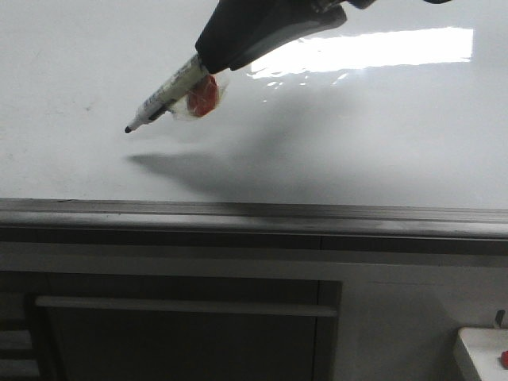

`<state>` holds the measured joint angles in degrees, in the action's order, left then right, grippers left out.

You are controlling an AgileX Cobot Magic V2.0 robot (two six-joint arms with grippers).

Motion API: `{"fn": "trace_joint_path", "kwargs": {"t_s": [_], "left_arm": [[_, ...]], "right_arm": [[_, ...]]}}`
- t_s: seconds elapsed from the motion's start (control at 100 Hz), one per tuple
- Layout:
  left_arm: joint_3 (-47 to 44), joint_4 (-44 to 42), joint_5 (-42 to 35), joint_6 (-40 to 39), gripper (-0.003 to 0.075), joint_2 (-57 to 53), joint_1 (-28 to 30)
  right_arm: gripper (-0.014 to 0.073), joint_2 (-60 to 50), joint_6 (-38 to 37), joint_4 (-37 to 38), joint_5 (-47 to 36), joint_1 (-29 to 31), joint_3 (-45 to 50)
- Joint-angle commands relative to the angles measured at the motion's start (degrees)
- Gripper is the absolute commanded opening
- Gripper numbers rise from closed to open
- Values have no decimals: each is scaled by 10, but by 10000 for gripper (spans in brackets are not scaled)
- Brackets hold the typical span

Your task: Write number 0 on whiteboard

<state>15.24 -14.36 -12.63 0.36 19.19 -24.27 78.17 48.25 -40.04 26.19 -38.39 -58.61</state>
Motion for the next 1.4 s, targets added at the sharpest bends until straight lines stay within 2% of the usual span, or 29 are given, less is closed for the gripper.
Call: {"fn": "trace_joint_path", "kwargs": {"t_s": [0.0, 0.38, 0.84, 1.13, 1.39], "left_arm": [[19, 9, -37, -4, -20, 4, 2], [19, 9, -37, -4, -20, 4, 2], [19, 18, -43, -4, -20, 4, 2], [19, 20, -43, -4, -20, 4, 2], [19, 20, -43, -4, -20, 4, 2]], "right_arm": [[-69, -5, -1, -2, -14, 3, -26], [-69, 46, -1, 18, -10, 3, -73], [-69, 82, -6, 60, -22, 16, -189], [-48, 65, -40, 83, 56, 75, -204], [-48, 60, -60, 96, 108, 81, -197]]}}
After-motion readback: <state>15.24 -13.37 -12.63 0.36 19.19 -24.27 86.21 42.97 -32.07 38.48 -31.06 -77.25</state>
